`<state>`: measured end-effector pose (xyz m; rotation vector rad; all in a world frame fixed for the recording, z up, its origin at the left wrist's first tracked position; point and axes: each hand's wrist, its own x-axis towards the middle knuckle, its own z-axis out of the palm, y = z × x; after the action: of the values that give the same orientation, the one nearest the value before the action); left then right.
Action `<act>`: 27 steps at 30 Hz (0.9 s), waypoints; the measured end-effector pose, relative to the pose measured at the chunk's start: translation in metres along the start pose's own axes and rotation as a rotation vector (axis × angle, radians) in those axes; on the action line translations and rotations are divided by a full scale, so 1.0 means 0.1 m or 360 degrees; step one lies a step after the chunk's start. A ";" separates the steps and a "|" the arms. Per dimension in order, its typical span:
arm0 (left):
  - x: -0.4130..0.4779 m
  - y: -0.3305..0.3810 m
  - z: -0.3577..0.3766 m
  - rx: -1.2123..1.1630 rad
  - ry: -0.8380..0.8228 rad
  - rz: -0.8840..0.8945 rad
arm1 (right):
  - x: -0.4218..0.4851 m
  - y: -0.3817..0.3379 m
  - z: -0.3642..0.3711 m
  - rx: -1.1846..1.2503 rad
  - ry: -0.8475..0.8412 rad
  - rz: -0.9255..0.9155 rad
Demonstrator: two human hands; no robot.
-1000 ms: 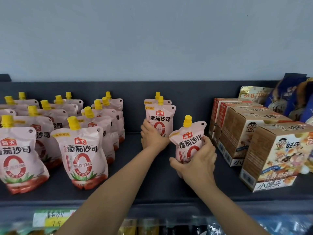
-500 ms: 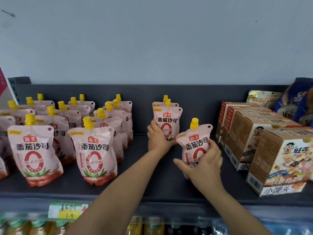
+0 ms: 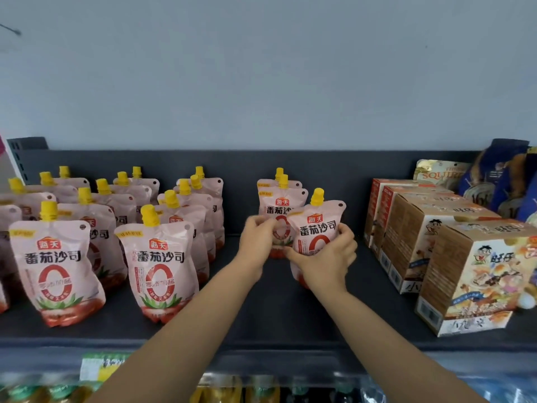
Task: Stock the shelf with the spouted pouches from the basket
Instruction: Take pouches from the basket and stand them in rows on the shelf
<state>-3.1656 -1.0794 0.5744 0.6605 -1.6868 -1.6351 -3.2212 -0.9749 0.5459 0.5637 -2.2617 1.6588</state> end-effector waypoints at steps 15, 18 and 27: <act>0.24 -0.16 -0.17 0.0229 0.0145 0.0418 | 0.03 -0.10 0.73 0.0021 -0.0043 -0.0061; 0.32 -0.21 -0.17 0.0374 0.0200 0.0531 | 0.11 0.00 0.67 0.0054 -0.0257 -0.0064; 0.35 -0.24 -0.23 0.0458 0.0130 0.0623 | 0.15 0.11 0.42 0.0031 -0.0566 -0.0183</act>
<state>-3.1725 -1.1224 0.5547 0.4831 -1.8700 -1.0927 -3.2393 -1.0145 0.5311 1.0462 -2.3959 1.6318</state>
